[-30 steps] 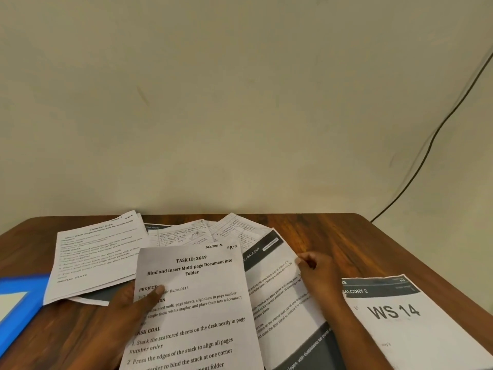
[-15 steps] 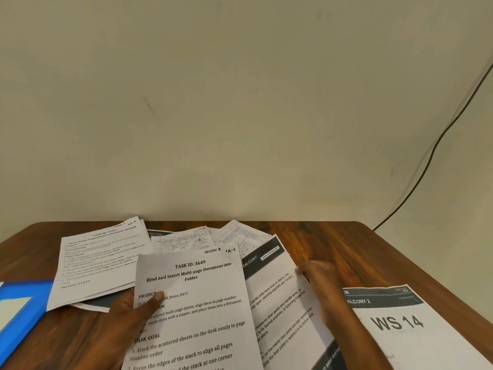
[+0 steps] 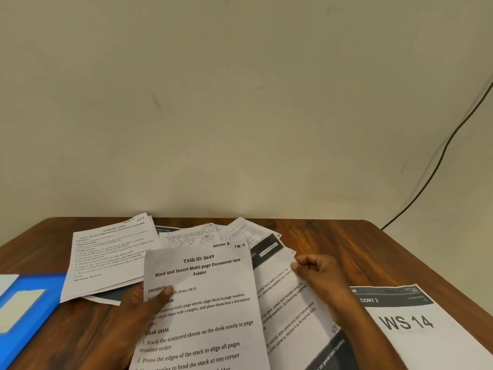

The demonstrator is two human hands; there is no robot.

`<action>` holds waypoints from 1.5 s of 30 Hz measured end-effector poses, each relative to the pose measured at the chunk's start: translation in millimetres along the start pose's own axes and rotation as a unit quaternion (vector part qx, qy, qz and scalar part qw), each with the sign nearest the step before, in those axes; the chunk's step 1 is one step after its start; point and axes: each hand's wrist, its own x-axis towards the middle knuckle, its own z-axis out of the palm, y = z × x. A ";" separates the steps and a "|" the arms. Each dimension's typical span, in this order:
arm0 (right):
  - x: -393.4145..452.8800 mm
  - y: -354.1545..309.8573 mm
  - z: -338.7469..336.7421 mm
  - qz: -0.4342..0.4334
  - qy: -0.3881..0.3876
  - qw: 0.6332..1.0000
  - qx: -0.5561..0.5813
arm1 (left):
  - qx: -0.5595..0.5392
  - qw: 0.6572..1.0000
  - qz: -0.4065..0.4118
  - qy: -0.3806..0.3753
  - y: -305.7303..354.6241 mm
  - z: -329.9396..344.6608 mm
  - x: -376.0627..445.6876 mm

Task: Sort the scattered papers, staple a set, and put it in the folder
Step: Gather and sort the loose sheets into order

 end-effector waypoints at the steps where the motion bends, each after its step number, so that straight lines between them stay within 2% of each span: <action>1: -0.6 -1.0 2.3 -0.001 0.013 1.000 0.014 | -0.005 1.000 0.001 -0.004 0.5 0.0 -0.3; 10: 2.2 0.8 34.5 0.057 0.026 0.983 0.173 | -0.046 0.999 -0.009 -0.020 -0.9 -0.2 2.6; 20: -3.0 8.0 70.7 0.086 0.010 0.979 0.182 | -0.075 0.997 -0.006 -0.016 2.3 0.9 -1.9; 31: -20.1 5.7 96.0 0.069 -0.038 0.981 0.177 | -0.067 0.997 0.024 -0.004 5.4 4.8 -10.1; 36: -22.4 7.5 104.3 0.050 -0.004 0.980 0.193 | -0.025 0.998 0.043 0.027 3.2 4.9 -8.5; 40: -21.8 9.8 108.1 0.027 0.023 0.986 0.161 | -0.018 0.998 0.049 0.036 -0.8 3.8 -6.3; 45: -20.7 21.3 112.5 -0.011 -0.022 0.999 0.020 | -0.023 0.997 0.074 0.011 -8.3 3.2 -1.7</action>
